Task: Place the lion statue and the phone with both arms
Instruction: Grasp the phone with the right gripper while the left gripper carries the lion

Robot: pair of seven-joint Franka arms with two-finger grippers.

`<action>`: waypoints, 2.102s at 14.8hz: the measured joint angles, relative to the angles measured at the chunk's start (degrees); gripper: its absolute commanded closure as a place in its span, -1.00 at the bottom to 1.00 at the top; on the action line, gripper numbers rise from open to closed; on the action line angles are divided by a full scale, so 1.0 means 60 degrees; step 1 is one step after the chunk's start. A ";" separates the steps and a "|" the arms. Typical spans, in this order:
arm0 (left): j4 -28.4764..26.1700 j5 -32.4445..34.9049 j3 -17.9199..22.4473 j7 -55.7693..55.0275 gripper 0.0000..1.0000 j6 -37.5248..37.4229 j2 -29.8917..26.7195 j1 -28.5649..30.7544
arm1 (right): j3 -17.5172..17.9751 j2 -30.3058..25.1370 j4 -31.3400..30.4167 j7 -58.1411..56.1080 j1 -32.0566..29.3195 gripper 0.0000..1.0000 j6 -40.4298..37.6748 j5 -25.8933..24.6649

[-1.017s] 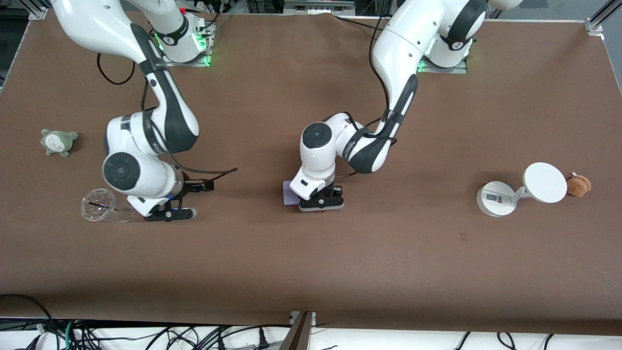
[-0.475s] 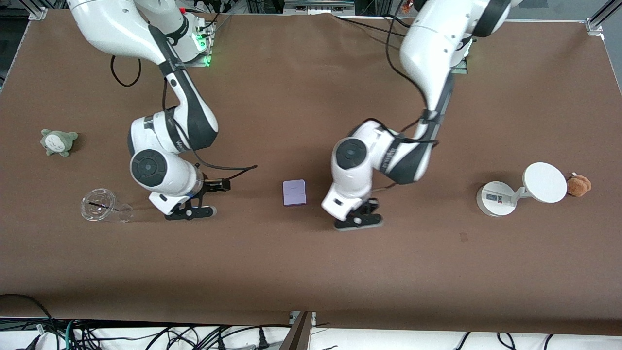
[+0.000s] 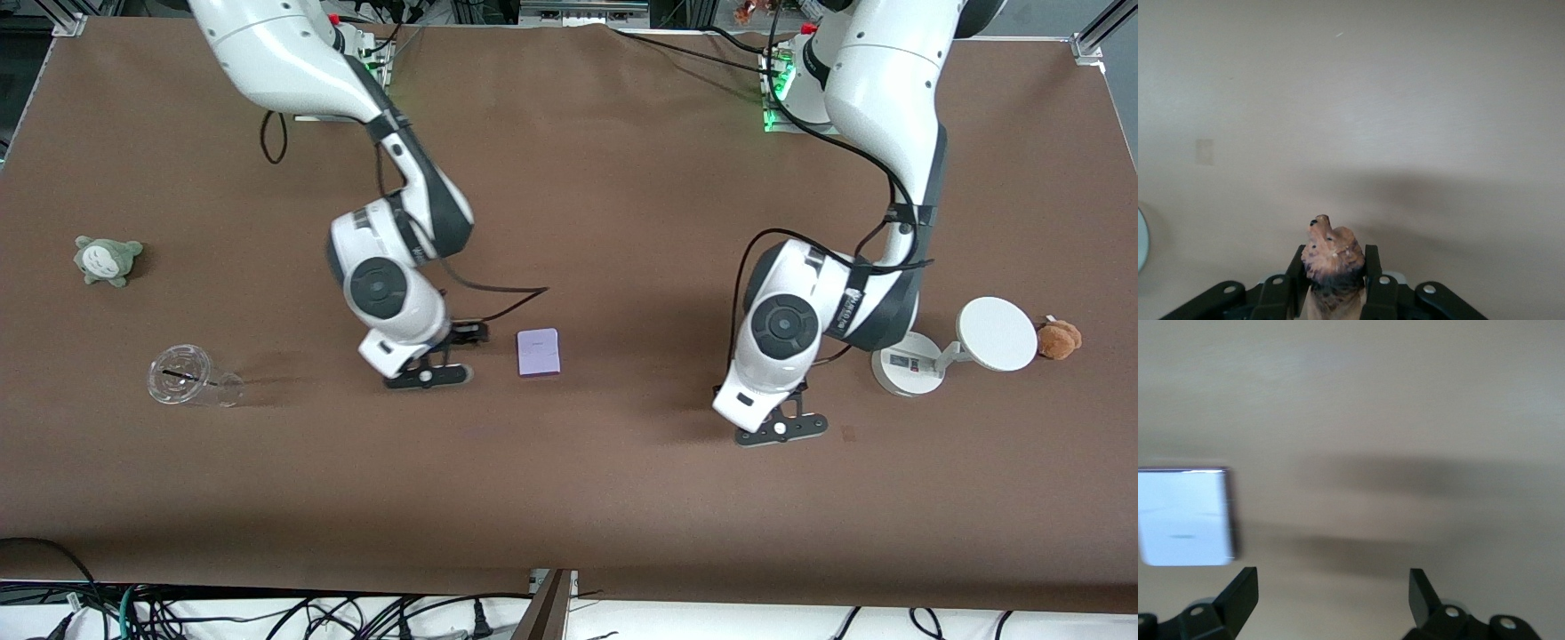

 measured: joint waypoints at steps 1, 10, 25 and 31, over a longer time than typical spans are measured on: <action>-0.0241 -0.0029 -0.0015 0.0363 1.00 0.0100 -0.0062 0.0289 | -0.0001 0.0127 -0.0001 0.0283 0.0303 -1.00 0.0243 0.0000; -0.1223 -0.0510 -0.0829 0.2929 1.00 0.0554 -0.0472 0.2920 | -0.0010 0.0830 0.0002 0.1363 0.1318 -1.00 0.1885 -0.0002; -0.3497 -0.0503 -0.0885 0.3860 0.16 0.2967 -0.1072 0.3010 | -0.0191 0.1285 0.0111 0.2068 0.1582 -1.00 0.2675 -0.0004; -0.3540 -0.0503 -0.0885 0.4762 -1.00 0.2977 -0.1087 0.3176 | -0.0194 0.1325 0.0111 0.2075 0.1580 -1.00 0.3125 -0.0004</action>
